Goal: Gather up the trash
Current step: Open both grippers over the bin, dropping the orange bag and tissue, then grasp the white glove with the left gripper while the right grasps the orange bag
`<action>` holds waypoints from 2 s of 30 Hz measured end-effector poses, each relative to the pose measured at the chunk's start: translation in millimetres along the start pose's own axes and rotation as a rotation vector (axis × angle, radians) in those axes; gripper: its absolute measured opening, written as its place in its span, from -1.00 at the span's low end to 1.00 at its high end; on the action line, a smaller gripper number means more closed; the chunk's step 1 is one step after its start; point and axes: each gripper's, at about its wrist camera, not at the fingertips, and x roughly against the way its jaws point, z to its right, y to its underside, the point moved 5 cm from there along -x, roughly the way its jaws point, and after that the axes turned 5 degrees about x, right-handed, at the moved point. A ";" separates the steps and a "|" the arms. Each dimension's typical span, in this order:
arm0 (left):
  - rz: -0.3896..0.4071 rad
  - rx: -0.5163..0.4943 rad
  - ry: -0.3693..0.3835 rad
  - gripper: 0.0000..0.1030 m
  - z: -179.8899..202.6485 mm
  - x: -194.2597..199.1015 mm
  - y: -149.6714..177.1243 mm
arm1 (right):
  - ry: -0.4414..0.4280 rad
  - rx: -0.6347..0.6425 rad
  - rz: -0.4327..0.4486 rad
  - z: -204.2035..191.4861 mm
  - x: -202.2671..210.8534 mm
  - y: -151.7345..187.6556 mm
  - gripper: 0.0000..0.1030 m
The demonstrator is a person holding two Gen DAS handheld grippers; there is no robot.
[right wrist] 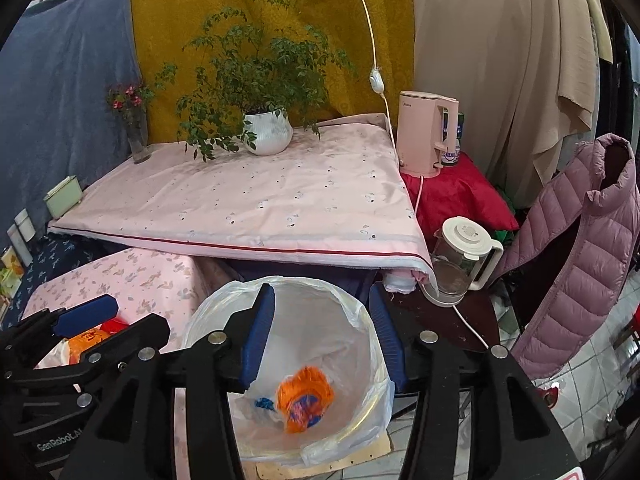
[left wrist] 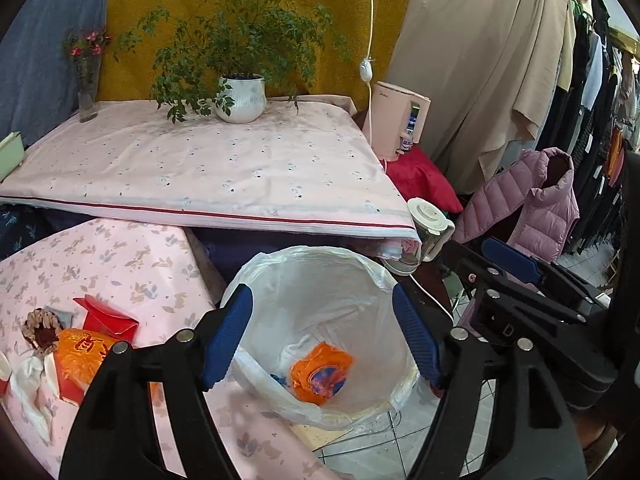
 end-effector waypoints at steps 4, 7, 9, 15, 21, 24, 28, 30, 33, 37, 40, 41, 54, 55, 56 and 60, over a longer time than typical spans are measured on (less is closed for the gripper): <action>0.013 0.000 -0.014 0.37 -6.4 5.5 -2.0 | -0.006 0.010 0.007 -6.2 2.3 -3.2 -0.04; 0.019 0.003 -0.022 0.38 -12.6 9.5 -2.9 | -0.011 0.017 0.009 -12.7 3.7 -4.0 -0.03; 0.024 0.011 -0.027 0.38 -18.2 12.6 -3.3 | -0.018 0.021 0.009 -17.2 4.4 -4.0 -0.03; 0.036 0.046 -0.051 0.53 -38.9 23.9 0.7 | -0.037 0.041 0.013 -37.9 9.5 -2.3 0.05; 0.055 0.086 -0.108 0.66 -72.8 41.9 11.2 | -0.078 0.061 0.005 -66.9 12.2 3.6 0.09; 0.066 0.118 -0.143 0.72 -96.2 52.7 15.9 | -0.106 0.084 -0.001 -88.8 13.4 9.2 0.10; 0.078 0.148 -0.205 0.74 -130.7 69.1 26.5 | -0.151 0.113 -0.012 -120.7 13.7 15.9 0.17; 0.081 0.175 -0.244 0.75 -151.8 77.0 33.2 | -0.178 0.124 -0.020 -137.9 12.6 18.9 0.19; 0.078 0.221 -0.290 0.77 -185.8 88.2 45.8 | -0.213 0.142 -0.035 -164.4 10.1 27.4 0.25; 0.058 0.277 -0.372 0.78 -232.9 100.9 65.9 | -0.258 0.164 -0.068 -197.7 3.5 39.7 0.27; 0.031 0.310 -0.419 0.78 -265.1 107.9 84.3 | -0.282 0.181 -0.092 -220.2 -3.8 51.2 0.28; 0.026 0.323 -0.437 0.78 -275.1 110.1 89.7 | -0.290 0.188 -0.103 -229.4 -6.8 56.0 0.28; -0.091 0.404 -0.483 0.78 -349.7 101.8 141.8 | -0.360 0.268 -0.193 -319.1 -38.3 85.2 0.28; -0.094 0.414 -0.473 0.78 -351.7 100.6 143.3 | -0.359 0.272 -0.196 -323.4 -40.6 86.0 0.28; -0.096 0.425 -0.463 0.78 -354.2 99.6 144.7 | -0.360 0.274 -0.202 -327.4 -43.7 86.8 0.28; -0.107 0.467 -0.438 0.77 -365.5 94.9 147.9 | -0.351 0.265 -0.224 -334.9 -56.7 88.5 0.28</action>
